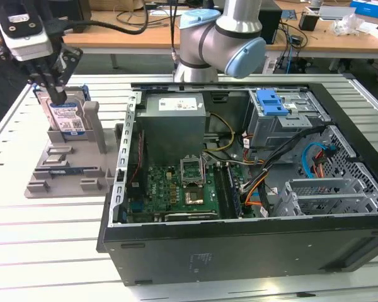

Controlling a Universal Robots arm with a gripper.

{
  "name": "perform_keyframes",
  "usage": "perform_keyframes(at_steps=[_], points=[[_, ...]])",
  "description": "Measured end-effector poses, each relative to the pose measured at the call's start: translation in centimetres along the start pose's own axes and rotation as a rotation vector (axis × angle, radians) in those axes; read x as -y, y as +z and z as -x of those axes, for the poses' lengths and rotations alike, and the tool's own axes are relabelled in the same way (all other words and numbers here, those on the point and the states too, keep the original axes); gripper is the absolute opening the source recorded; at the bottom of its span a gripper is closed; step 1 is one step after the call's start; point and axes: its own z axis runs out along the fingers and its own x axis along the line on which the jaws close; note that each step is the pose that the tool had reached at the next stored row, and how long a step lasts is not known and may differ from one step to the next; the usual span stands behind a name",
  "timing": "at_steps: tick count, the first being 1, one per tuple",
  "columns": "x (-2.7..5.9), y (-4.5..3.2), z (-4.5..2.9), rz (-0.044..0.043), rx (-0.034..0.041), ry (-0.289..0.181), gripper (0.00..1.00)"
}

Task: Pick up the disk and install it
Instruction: 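Reach for the disk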

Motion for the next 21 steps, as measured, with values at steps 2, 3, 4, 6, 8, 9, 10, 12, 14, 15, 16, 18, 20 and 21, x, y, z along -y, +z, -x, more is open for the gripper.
perform_keyframes(at_steps=[2, 3, 4, 6, 8, 9, 10, 12, 14, 15, 16, 18, 20, 21], points=[[-1.37, 0.58, -2.91, -0.0005, 0.0000, -0.002, 0.11], [-1.77, 0.94, -3.72, -0.0008, 0.0000, -0.002, 0.11], [-1.99, 1.18, -4.12, -0.0008, 0.0000, -0.003, 0.11], [-2.33, 1.48, -4.61, -0.0008, 0.0000, -0.003, 0.11], [-2.88, 1.80, -5.17, -0.0009, -0.0001, -0.004, 0.11], [-3.16, 1.95, -5.42, -0.0008, 0.0000, -0.004, 0.11], [-3.65, 2.16, -5.73, -0.0008, 0.0000, -0.005, 0.11], [-5.11, 2.73, -6.81, -0.0007, 0.0000, -0.006, 0.11], [-5.76, 3.08, -7.07, -0.0007, 0.0000, -0.007, 0.11], [-5.88, 3.15, -7.11, -0.0007, -0.0001, -0.007, 0.11], [-5.98, 3.21, -7.12, -0.0007, 0.0000, -0.007, 0.11], [-5.98, 3.21, -7.11, -0.0008, -0.0001, -0.007, 0.11], [-6.00, 3.21, -7.11, -0.0007, 0.0000, -0.007, 0.11], [-6.00, 3.21, -7.11, -0.0008, 0.0000, -0.007, 0.11]])
